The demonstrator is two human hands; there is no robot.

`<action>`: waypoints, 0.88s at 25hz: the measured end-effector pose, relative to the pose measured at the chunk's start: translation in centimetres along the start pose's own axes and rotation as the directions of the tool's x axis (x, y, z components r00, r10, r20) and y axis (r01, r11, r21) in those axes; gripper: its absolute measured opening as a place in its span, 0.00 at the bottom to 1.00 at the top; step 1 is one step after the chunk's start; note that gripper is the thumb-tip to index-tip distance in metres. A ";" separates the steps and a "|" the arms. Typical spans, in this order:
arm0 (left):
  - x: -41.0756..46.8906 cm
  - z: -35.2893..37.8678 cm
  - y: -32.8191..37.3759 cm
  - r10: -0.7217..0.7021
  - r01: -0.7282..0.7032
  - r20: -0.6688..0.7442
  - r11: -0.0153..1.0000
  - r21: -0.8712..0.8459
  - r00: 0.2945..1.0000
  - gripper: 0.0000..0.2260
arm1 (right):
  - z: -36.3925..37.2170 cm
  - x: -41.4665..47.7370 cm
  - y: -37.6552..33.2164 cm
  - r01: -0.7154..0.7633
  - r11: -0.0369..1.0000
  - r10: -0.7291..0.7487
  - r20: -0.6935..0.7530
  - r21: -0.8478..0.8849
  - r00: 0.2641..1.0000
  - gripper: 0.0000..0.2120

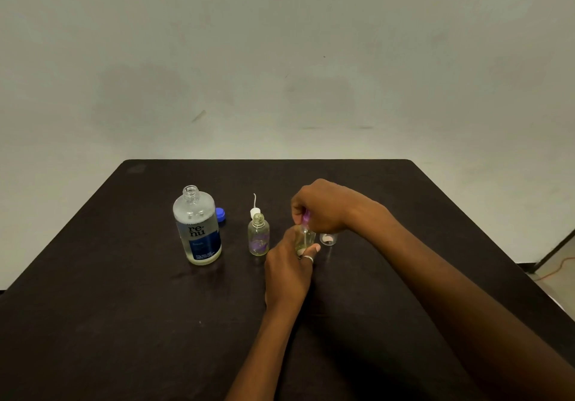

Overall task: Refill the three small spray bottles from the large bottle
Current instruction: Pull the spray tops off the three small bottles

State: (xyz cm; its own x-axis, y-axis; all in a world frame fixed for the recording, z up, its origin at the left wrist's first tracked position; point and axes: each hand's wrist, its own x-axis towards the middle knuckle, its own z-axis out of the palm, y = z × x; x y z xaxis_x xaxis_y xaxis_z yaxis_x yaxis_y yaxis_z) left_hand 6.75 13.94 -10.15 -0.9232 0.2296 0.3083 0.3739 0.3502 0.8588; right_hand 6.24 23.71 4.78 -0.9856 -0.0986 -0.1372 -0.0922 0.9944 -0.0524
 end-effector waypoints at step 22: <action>-0.1 -0.3 0.5 -0.033 0.033 0.013 0.999 0.007 0.999 0.15 | 0.1 0.1 0.1 -0.045 0.999 0.043 -0.062 -0.029 0.997 0.10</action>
State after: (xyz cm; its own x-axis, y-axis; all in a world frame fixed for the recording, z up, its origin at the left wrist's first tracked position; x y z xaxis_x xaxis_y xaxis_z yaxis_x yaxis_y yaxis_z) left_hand 6.98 13.80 -9.56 -0.9337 0.2301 0.2742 0.3439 0.3639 0.8656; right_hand 6.18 23.76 4.71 -0.9955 -0.0532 -0.0778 -0.0520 0.9985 -0.0173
